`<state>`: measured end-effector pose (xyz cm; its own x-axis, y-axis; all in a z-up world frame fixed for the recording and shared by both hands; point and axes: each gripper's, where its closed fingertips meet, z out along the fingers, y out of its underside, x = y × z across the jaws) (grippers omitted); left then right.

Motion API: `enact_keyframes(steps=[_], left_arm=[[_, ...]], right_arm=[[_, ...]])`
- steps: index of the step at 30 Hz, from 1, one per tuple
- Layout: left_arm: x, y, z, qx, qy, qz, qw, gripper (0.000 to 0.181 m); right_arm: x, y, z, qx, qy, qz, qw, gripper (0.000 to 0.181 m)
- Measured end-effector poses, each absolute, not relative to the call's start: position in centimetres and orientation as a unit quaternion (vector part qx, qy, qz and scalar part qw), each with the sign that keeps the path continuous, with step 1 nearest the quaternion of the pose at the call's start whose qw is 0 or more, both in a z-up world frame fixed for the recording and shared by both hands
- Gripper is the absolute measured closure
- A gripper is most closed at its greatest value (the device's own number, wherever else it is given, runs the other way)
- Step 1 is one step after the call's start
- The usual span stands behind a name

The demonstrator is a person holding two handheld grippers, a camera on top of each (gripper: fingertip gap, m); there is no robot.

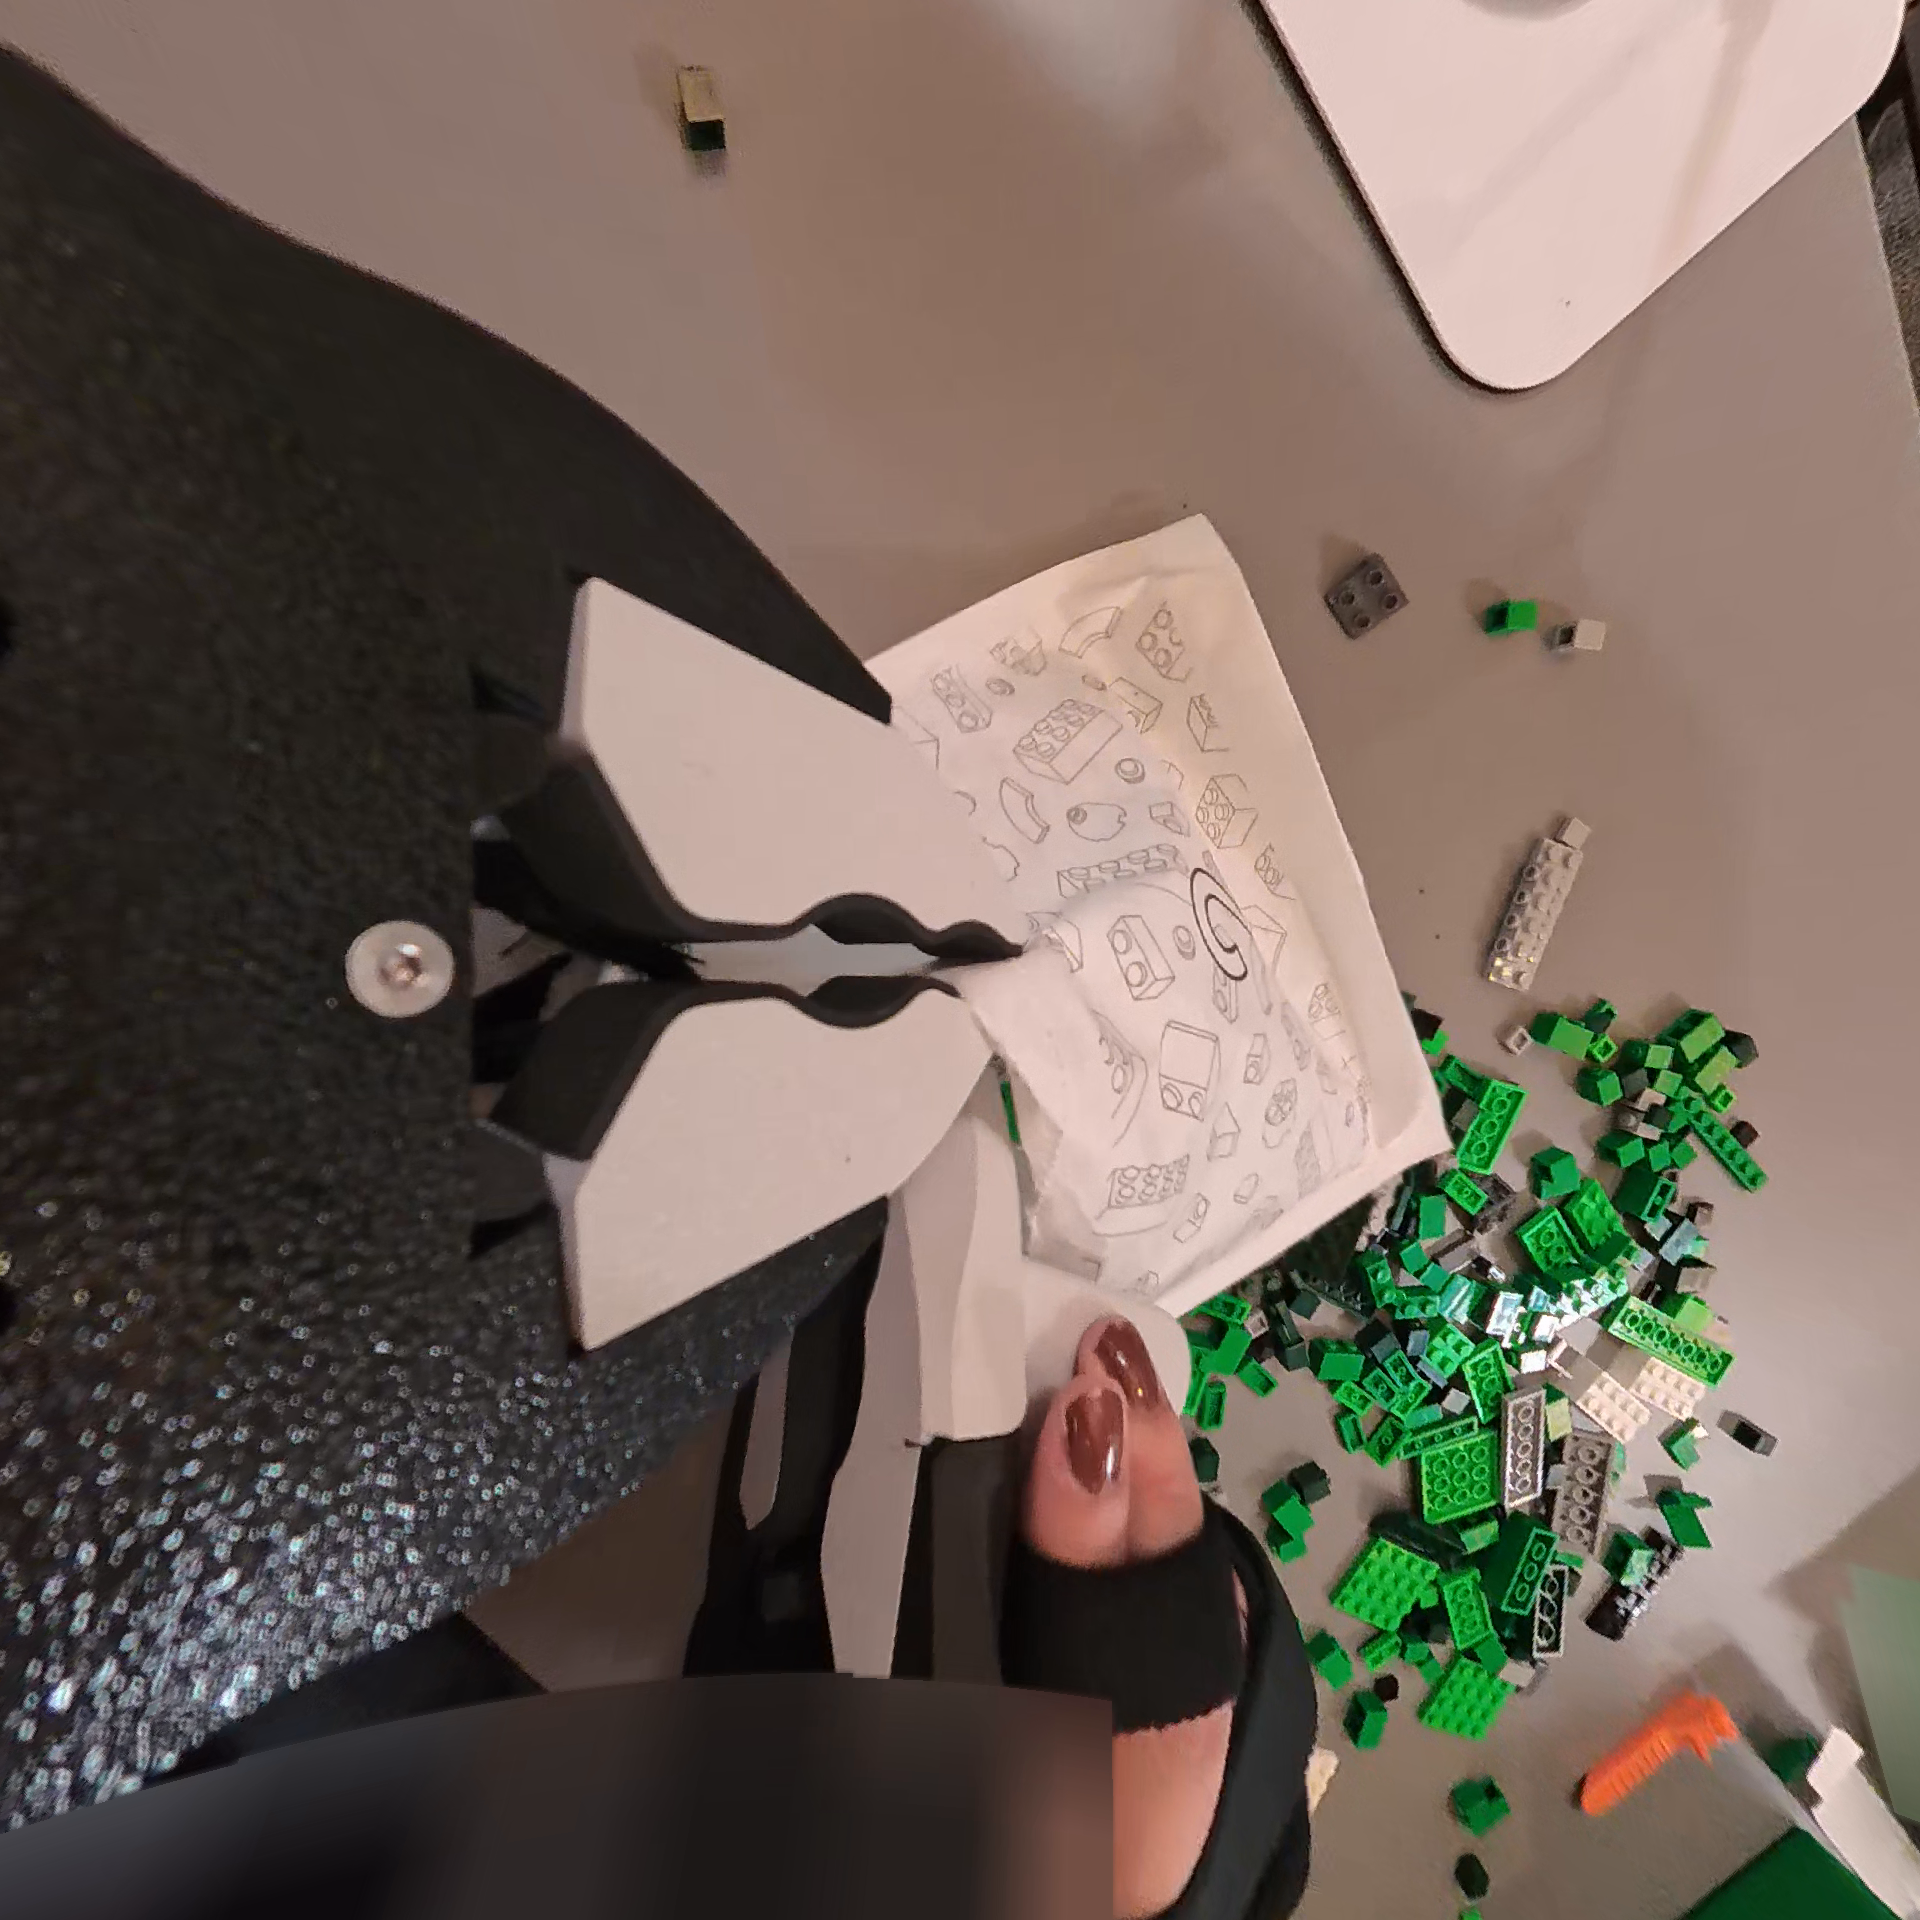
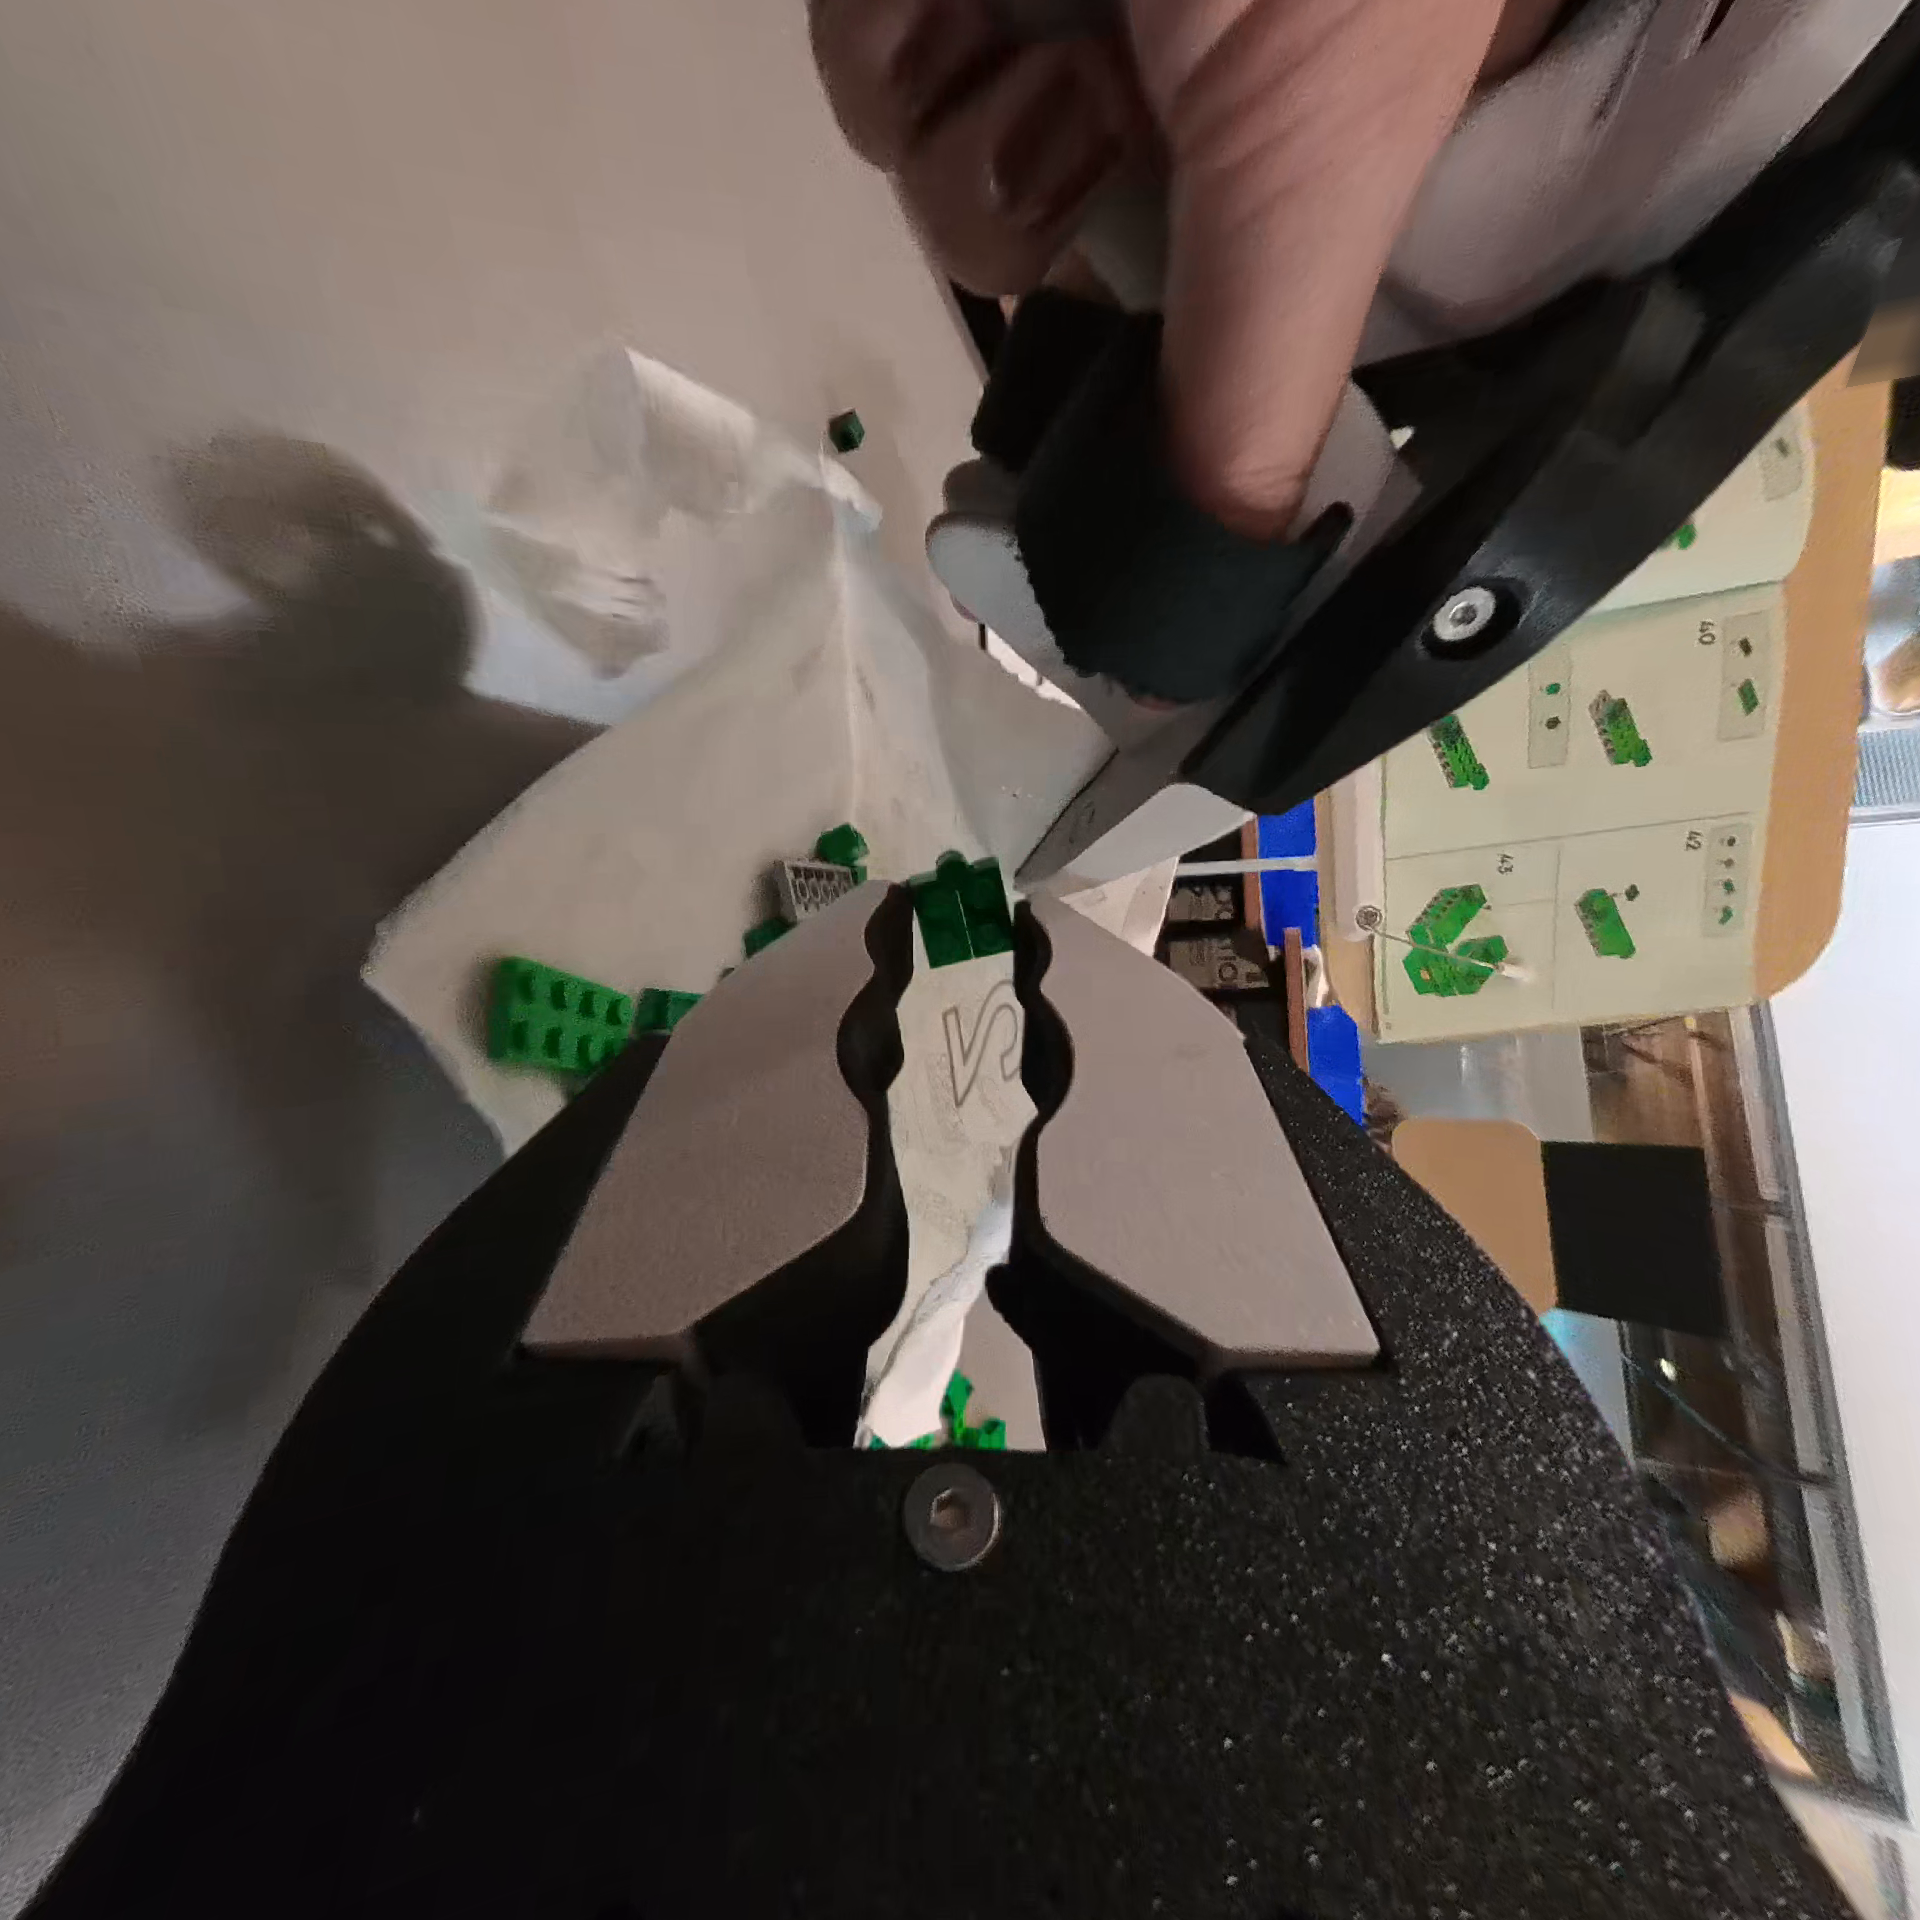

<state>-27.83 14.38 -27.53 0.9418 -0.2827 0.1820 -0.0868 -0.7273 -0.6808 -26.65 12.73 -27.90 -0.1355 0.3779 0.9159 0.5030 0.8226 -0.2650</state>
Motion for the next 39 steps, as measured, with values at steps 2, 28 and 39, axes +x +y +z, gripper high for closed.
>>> enact_keyframes(steps=[2,28,39], left_arm=[[-28.0,14.5,-27.4,-0.918,0.097,-0.142,0.358,0.181],[-29.3,14.5,-26.8,-0.908,0.114,-0.107,0.389,0.181],[-32.9,14.2,-26.4,-0.916,0.065,-0.038,0.395,0.181]], right_arm=[[-26.6,13.1,-28.3,-0.297,-0.754,-0.059,0.584,0.163],[-26.9,9.8,-25.5,-0.287,-0.708,0.065,0.642,0.151],[-17.7,14.8,-17.3,-0.334,-0.521,0.068,0.782,0.152]])
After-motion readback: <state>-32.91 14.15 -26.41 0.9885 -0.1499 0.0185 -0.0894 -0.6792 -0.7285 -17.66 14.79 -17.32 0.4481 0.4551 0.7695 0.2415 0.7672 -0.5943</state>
